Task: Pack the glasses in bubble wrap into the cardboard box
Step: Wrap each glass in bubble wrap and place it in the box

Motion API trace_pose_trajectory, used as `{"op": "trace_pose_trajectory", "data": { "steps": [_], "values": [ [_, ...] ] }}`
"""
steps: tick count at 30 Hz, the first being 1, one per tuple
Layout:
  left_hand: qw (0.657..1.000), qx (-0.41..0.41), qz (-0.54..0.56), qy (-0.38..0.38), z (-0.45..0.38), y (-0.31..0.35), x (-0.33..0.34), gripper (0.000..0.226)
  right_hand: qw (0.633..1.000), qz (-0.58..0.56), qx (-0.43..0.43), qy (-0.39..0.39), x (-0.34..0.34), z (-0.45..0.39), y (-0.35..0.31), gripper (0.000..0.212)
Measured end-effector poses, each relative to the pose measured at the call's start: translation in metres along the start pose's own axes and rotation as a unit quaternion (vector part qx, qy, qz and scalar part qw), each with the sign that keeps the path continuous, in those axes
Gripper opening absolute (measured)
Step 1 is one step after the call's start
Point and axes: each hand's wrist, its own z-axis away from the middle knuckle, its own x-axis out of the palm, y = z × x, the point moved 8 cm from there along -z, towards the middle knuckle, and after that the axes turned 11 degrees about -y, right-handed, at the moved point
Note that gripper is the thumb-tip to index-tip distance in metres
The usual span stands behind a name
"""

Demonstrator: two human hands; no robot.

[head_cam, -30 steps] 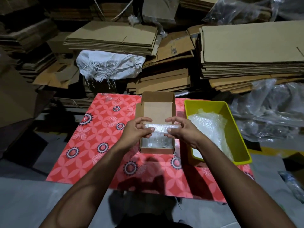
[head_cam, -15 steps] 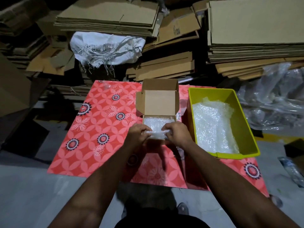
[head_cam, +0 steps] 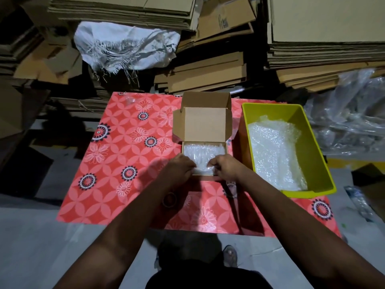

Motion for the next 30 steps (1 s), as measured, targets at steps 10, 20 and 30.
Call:
{"op": "trace_pose_trajectory", "data": {
  "steps": [10, 20, 30],
  "values": [
    [0.999, -0.021, -0.013, -0.045, 0.000, 0.004, 0.010, 0.006, 0.996, 0.091, 0.003, 0.015, 0.007, 0.004, -0.014, 0.036],
    [0.998, -0.009, -0.035, -0.056, 0.008, 0.007, 0.021, 0.016, 0.992, 0.117, 0.025, 0.027, 0.019, 0.023, -0.013, 0.008],
    [0.992, -0.104, -0.015, -0.074, -0.001, -0.002, 0.008, 0.016, 0.988, 0.120, 0.055, 0.074, 0.012, 0.013, -0.021, 0.011]
  ]
}}
